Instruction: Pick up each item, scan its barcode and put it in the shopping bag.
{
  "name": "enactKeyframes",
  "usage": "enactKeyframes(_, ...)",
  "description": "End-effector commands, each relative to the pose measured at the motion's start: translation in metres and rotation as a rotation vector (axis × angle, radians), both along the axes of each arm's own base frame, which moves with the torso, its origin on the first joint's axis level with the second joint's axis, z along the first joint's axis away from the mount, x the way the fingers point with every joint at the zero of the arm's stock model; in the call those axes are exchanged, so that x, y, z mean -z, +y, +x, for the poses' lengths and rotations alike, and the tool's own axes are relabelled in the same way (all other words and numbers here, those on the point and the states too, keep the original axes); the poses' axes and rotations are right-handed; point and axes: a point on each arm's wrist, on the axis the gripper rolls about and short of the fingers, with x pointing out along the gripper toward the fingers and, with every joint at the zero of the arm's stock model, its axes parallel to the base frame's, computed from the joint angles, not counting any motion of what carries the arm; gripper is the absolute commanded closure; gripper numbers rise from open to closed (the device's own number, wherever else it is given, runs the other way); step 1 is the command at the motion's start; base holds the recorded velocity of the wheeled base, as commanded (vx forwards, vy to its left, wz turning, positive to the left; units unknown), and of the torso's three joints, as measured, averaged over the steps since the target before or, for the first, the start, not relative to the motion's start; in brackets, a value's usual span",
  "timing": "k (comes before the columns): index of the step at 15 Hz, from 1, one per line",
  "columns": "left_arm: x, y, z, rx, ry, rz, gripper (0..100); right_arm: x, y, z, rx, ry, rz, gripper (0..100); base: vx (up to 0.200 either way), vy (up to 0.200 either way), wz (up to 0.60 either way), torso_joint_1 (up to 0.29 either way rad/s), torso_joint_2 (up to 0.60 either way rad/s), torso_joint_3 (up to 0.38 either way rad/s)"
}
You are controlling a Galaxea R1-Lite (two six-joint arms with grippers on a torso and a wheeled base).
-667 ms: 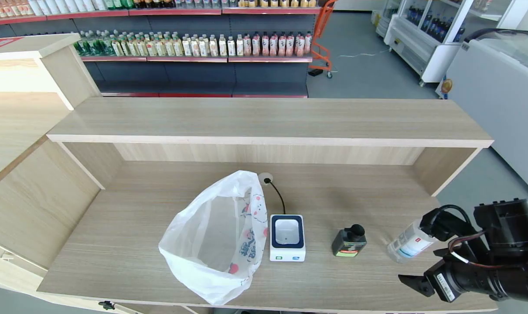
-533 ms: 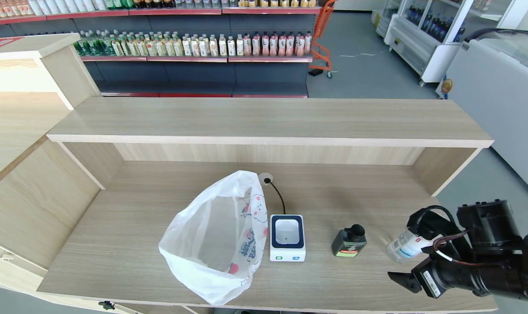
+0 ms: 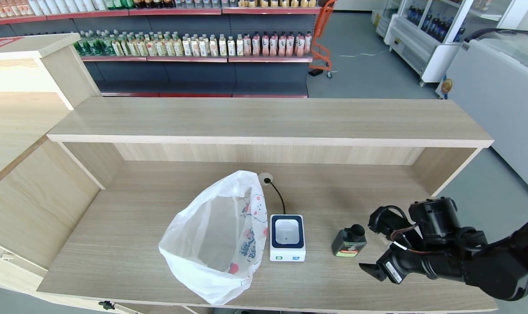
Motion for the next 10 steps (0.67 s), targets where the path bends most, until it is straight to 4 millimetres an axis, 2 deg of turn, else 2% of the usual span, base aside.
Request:
enactKeyframes(1,0.000,0.000,0.000,-0.001,0.000,0.000,0,0.013,0.007,0.013,-0.018,0.012,-0.010,0,0.000,0.000,0.00,0.000,0.00,0.000)
enactKeyframes(7,0.000,0.000,0.000,-0.001,0.000,0.000,0,0.022,0.032,0.041,-0.073,-0.025,0.011,0,0.000,0.000,0.00,0.000,0.00,0.000)
enactKeyframes(10,0.000,0.000,0.000,-0.001,0.000,0.000,0,0.028,0.037,0.045,-0.102,-0.014,0.026,0,0.000,0.000,0.00,0.000,0.00,0.000)
